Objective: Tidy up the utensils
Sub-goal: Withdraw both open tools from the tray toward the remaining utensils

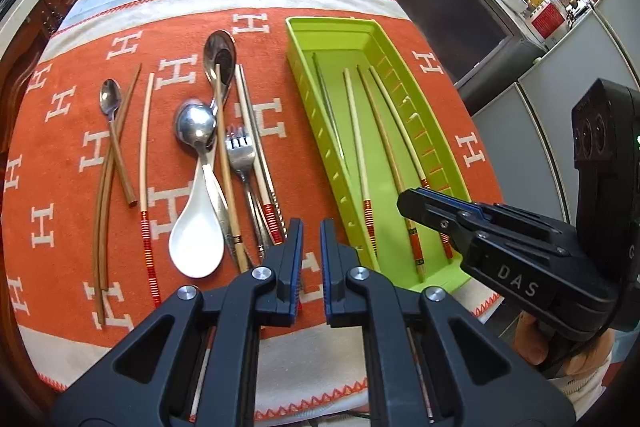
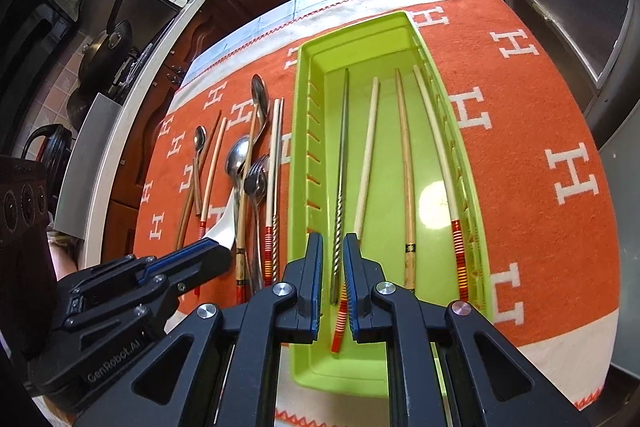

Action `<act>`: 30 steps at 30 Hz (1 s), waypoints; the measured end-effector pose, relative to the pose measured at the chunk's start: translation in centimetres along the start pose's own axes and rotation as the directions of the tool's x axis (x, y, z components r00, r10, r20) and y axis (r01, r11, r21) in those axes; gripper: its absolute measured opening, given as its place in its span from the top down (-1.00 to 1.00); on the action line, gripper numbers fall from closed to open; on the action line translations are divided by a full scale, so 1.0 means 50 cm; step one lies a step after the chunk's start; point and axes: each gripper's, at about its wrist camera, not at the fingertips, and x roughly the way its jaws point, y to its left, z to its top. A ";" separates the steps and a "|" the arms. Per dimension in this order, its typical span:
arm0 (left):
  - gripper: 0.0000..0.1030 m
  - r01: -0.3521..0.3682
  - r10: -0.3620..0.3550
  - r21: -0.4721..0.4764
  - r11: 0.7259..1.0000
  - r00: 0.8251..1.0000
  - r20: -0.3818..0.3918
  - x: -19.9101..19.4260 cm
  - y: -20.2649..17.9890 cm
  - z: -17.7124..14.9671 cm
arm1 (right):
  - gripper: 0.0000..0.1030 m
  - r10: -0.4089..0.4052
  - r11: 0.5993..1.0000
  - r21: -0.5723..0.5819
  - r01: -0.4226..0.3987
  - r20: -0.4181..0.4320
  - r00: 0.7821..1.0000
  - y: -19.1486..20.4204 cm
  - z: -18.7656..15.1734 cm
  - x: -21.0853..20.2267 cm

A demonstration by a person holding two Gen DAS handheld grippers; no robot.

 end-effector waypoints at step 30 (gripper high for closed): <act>0.71 -0.115 0.127 -0.151 0.982 0.989 0.073 -0.050 0.196 -0.049 | 0.72 0.007 0.977 -0.212 -0.029 -0.104 0.995 0.215 -0.015 0.073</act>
